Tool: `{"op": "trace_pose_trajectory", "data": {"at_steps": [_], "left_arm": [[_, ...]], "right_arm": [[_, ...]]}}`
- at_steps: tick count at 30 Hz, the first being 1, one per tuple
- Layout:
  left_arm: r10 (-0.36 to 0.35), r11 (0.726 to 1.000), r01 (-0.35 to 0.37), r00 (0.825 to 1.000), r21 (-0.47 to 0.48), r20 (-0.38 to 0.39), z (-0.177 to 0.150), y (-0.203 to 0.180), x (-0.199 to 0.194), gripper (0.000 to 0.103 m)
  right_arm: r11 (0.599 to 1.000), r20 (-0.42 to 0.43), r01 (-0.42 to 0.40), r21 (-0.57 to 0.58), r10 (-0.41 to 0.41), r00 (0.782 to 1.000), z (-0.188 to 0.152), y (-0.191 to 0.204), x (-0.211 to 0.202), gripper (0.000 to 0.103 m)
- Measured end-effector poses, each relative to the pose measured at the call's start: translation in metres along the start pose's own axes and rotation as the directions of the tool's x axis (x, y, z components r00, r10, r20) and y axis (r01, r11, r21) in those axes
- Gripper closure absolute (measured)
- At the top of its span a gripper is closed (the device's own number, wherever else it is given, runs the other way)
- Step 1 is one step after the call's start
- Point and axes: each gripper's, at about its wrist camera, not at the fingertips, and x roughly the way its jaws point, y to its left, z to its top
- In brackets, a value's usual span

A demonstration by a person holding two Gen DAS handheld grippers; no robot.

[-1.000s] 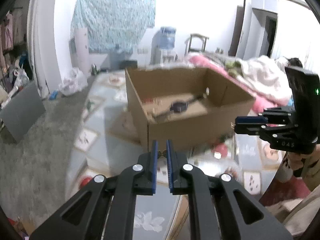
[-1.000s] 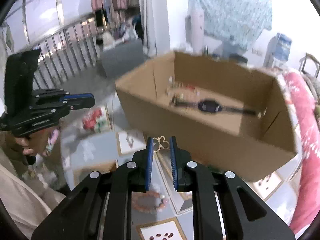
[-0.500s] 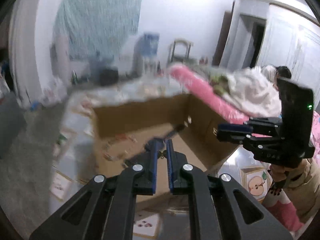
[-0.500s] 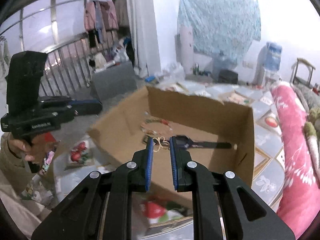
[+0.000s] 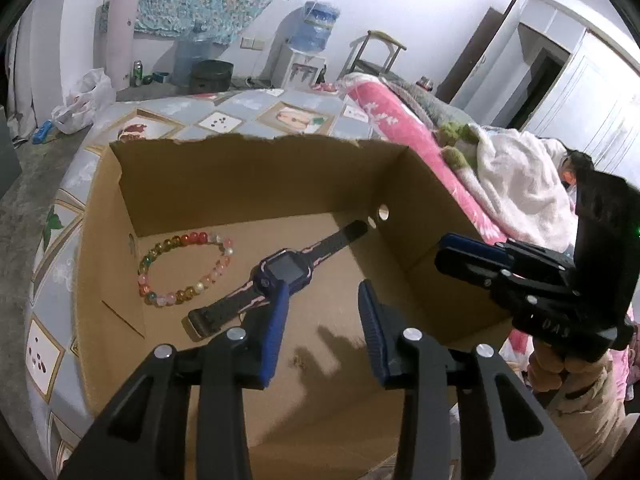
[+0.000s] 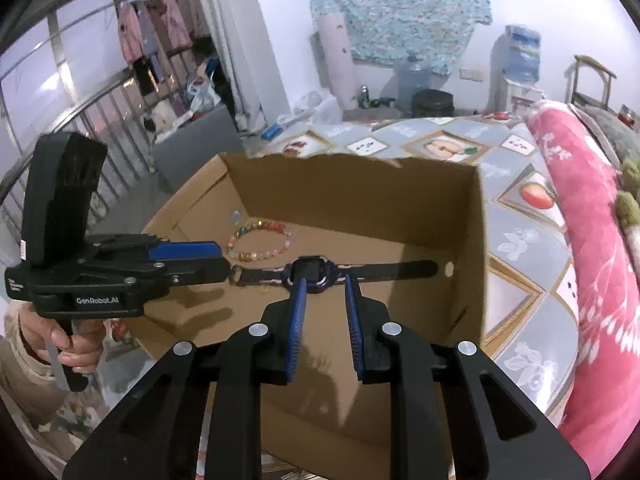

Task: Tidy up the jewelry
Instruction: 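Lift the gold charm into the box and open the right gripper, then withdraw both grippers from the box back over the table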

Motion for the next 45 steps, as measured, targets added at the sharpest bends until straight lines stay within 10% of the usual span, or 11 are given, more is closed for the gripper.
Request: {"op": "trace_pose_trajectory", "data": {"at_steps": [10,15,23,30,37,45], "left_arm": [[0.001,0.999,0.002,0.997,-0.035,0.075,0.005,0.007,-0.025,0.068],[0.014,1.000,-0.013,0.990,-0.012,0.142,-0.002,0.003,-0.057,0.068],[0.073,0.996,-0.083,0.968,0.034,0.240,-0.047,0.007,-0.130,0.046],[0.139,0.990,-0.140,0.975,-0.006,0.172,-0.099,0.028,-0.156,0.027],[0.147,0.988,-0.150,0.988,-0.045,-0.051,-0.142,0.040,-0.092,0.024],[0.237,0.968,-0.234,0.971,0.094,-0.022,-0.161,0.016,-0.048,0.025]], "right_arm": [[0.999,0.085,0.031,0.042,-0.035,0.996,0.002,-0.010,-0.033,0.077],[0.999,0.161,0.020,0.045,-0.027,0.987,-0.004,-0.004,-0.065,0.057],[0.997,0.280,-0.049,0.057,0.031,0.960,-0.036,-0.002,-0.127,0.048],[0.985,0.186,-0.108,0.137,0.081,0.979,-0.082,-0.002,-0.120,0.046],[0.937,0.030,-0.157,0.313,0.156,0.987,-0.123,-0.005,-0.064,0.046],[0.943,-0.061,-0.151,0.298,0.176,0.982,-0.133,0.032,-0.014,0.047]]}}
